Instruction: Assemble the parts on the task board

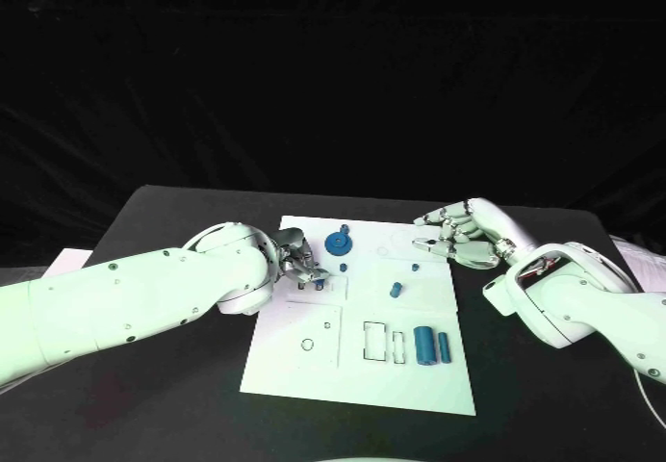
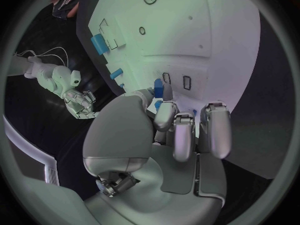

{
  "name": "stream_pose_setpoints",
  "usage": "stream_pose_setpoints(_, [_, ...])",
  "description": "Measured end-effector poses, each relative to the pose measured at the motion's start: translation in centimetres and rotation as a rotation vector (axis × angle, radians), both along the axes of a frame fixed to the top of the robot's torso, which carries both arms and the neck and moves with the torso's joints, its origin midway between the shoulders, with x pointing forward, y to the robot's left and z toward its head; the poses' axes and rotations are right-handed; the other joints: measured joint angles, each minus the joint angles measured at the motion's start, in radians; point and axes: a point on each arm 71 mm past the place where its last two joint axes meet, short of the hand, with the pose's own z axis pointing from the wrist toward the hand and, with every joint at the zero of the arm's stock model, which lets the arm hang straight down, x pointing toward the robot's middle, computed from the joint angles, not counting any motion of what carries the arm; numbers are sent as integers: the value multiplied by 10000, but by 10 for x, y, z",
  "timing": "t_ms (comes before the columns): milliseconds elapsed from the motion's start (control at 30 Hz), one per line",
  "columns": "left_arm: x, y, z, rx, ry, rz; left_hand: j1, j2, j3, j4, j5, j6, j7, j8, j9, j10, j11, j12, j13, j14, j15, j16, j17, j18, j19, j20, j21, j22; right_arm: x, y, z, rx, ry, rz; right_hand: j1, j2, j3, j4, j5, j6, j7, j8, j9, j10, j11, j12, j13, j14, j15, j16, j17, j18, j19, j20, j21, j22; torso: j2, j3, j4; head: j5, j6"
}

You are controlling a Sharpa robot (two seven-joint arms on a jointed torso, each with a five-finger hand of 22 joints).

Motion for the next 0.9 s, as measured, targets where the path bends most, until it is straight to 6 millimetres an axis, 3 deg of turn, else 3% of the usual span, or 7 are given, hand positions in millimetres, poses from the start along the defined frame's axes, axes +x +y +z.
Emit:
stream_pose_setpoints(367, [-3,-3,-1,17,-1003,4,-80,-78,126,-70,-17,28,3,9,26,66,4,82,72,0,0,0,-1,-1,0,0,0,-1,0,-1,0,-2,9,-27,1,-1,0,0,0,0,0,0,0,0,0,0,1,0,0,0,-1,1,0,0,0,1,11,8,0,-41,21])
stream_pose_setpoints(900, [1,-3,-9,657,-481,-98,-230,-138,278,-167,-19,69,-3,3,71,65,5,108,65,0,0,0,-2,0,-1,0,0,-2,0,1,0,19,17,7,0,0,1,0,0,0,0,0,0,0,0,0,-13,0,0,0,-3,0,0,0,0,1,12,-5,14,-62,-41])
